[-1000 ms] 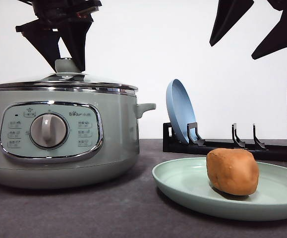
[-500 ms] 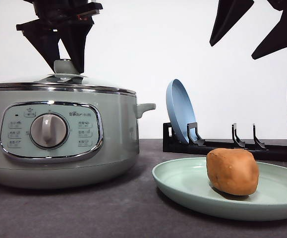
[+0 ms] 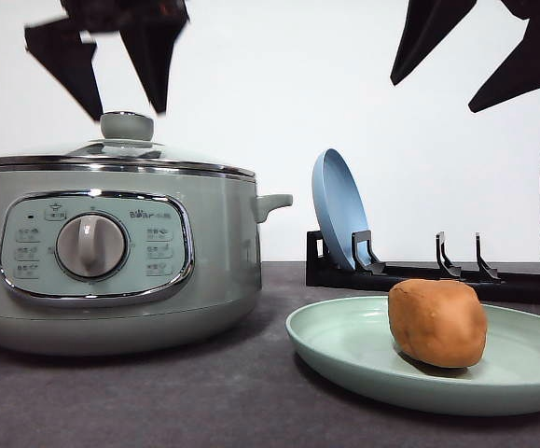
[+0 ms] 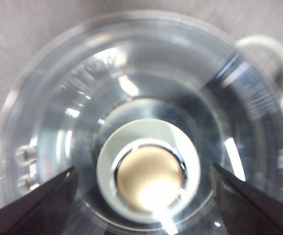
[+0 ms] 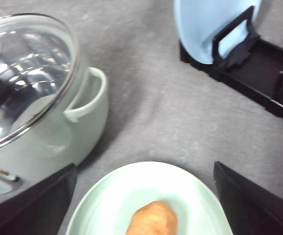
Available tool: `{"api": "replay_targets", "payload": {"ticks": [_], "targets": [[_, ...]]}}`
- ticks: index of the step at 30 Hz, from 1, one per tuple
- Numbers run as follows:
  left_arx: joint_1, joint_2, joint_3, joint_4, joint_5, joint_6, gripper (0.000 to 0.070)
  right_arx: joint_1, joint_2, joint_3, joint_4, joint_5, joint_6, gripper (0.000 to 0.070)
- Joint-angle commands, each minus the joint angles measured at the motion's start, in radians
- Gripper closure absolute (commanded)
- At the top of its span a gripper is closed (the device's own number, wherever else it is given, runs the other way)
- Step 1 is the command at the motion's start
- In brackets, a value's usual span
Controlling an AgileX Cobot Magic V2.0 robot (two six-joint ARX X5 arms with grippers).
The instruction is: Transfer potato from steamer to green plate
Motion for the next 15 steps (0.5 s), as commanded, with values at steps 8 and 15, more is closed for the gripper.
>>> {"api": "replay_targets", "payload": {"ticks": [8,15], "targets": [[-0.01,-0.145,0.041,-0.055,0.178,-0.002,0.015,0.005,0.007,0.012,-0.061,-0.14,-0.011,0.0136],[-0.018,-0.225,0.041,-0.126,0.288,-0.002,0.015,0.005,0.007,0.012,-0.168,-0.312,-0.011,0.0136]]}}
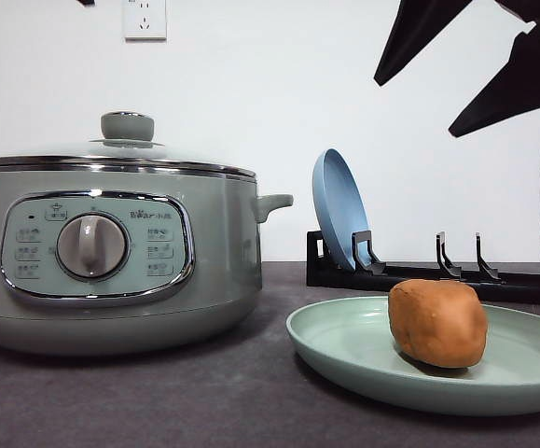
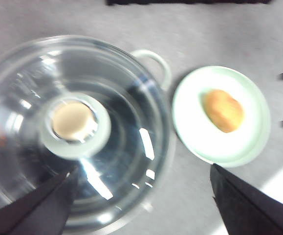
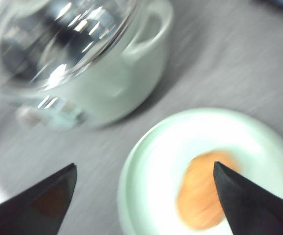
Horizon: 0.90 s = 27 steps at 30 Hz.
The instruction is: Transfer potato from steamer to green plate
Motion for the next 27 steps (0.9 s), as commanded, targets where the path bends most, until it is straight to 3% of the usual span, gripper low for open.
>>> {"api": "replay_targets", "payload": {"ticks": [1,6,13,15,17,21,27], "targets": [[-0.011,-0.004,0.03,-0.01,0.018,-0.002,0.015,0.005,0.007,0.012,-0.015,-0.041,-0.012,0.0136],[-0.013,-0.027,0.03,-0.054,0.021,-0.001,0.015,0.005,0.007,0.012,-0.077,-0.112,-0.012,0.0137],[-0.013,-0.028,0.03,-0.062,0.021,-0.001,0.0154,0.005,0.007,0.012,-0.108,-0.121,-0.012,0.0138],[-0.013,-0.028,0.03,-0.058,0.021,-0.001,0.02,0.005,0.007,0.012,-0.112,-0.12,-0.012,0.0151],[-0.013,-0.028,0.03,-0.055,0.021,0.0,0.0319,0.005,0.007,0.012,-0.112,-0.12,-0.012,0.0253],[-0.013,-0.028,0.03,-0.053,0.021,0.003,0.0674,0.005,0.007,0.012,-0.111,-0.119,-0.042,0.07],[-0.013,-0.028,0.03,-0.047,0.021,0.002,0.0698,0.005,0.007,0.012,-0.102,-0.117,-0.054,0.07]]}}
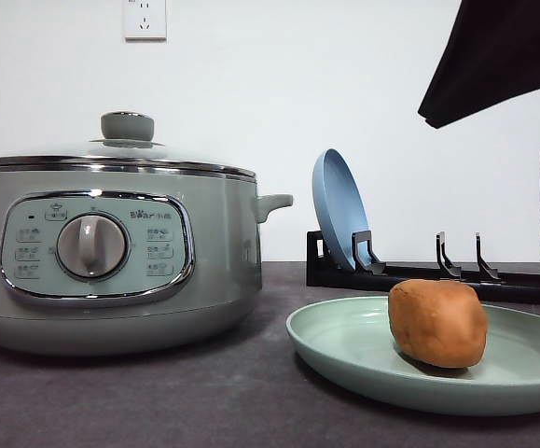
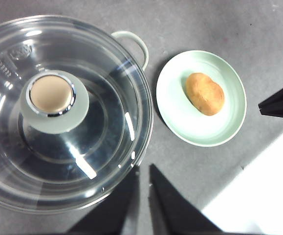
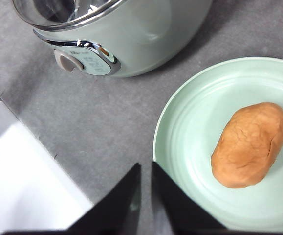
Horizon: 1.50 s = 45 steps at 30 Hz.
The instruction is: Transfer potato from steamer to green plate
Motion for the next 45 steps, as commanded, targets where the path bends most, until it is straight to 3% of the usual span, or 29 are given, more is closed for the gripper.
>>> {"api": "replay_targets", "payload": {"ticks": [1,21,24,27,31,36,45], "targets": [[-0.006,0.006,0.03,0.005,0.006,0.002,0.0698,0.005,0.007,0.012,0.008,0.0,-0.017,0.07],[-0.005,0.004,0.03,0.005,0.005,0.004,0.0698,0.005,0.007,0.012,0.008,0.0,-0.017,0.07],[-0.002,-0.015,0.03,0.02,-0.001,0.05,0.0698,0.005,0.007,0.012,0.008,0.0,-0.017,0.07],[0.009,-0.062,0.029,0.142,-0.012,0.072,0.0698,0.005,0.007,0.012,0.008,0.0,-0.017,0.07],[0.046,-0.153,0.013,0.362,-0.017,0.157,0.0698,0.005,0.007,0.012,0.008,0.0,-0.017,0.07],[0.173,-0.297,-0.08,0.561,-0.017,0.157,0.0698,0.005,0.007,0.012,0.008,0.0,-0.017,0.07],[0.43,-0.641,-0.497,0.865,-0.017,0.155,0.0698,0.005,0.007,0.012,0.008,0.0,-0.017,0.07]]}}
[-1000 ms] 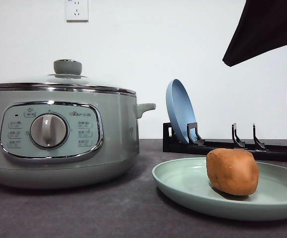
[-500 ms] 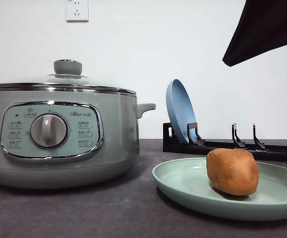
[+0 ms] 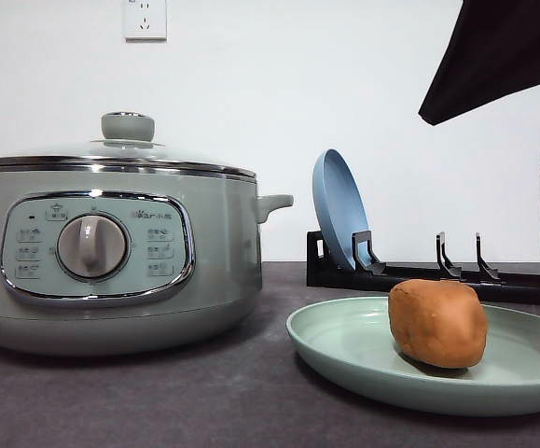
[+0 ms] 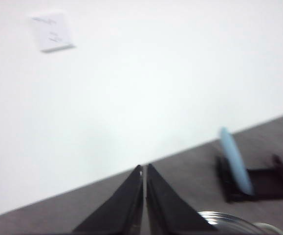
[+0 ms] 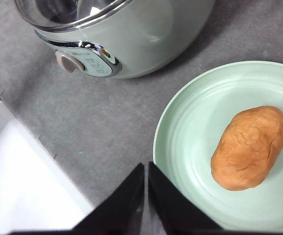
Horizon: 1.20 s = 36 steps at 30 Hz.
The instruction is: Transfer potato from steamer to green plate
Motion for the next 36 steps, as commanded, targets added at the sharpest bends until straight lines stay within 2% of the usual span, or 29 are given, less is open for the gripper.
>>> {"api": "replay_targets", "payload": {"ticks": [1,7,11,17,24,36], "targets": [[0.03,-0.077,-0.103,0.094,0.0,0.015,0.0698,0.005,0.007,0.012,0.007,0.0,-0.01,0.07],[0.089,-0.322,-0.506,0.377,0.0,0.006,0.0698,0.005,0.007,0.012,0.007,0.0,-0.01,0.07],[0.11,-0.453,-0.724,0.464,-0.031,-0.035,0.0698,0.005,0.007,0.012,0.007,0.0,-0.01,0.07],[0.12,-0.603,-0.962,0.47,-0.124,-0.117,0.0698,0.005,0.007,0.012,0.007,0.0,-0.01,0.07],[0.12,-0.719,-1.155,0.467,-0.172,-0.142,0.0698,0.005,0.007,0.012,0.007,0.0,-0.01,0.07],[0.12,-0.779,-1.294,0.457,-0.185,-0.139,0.0698,0.005,0.007,0.012,0.007,0.0,-0.01,0.07]]}}
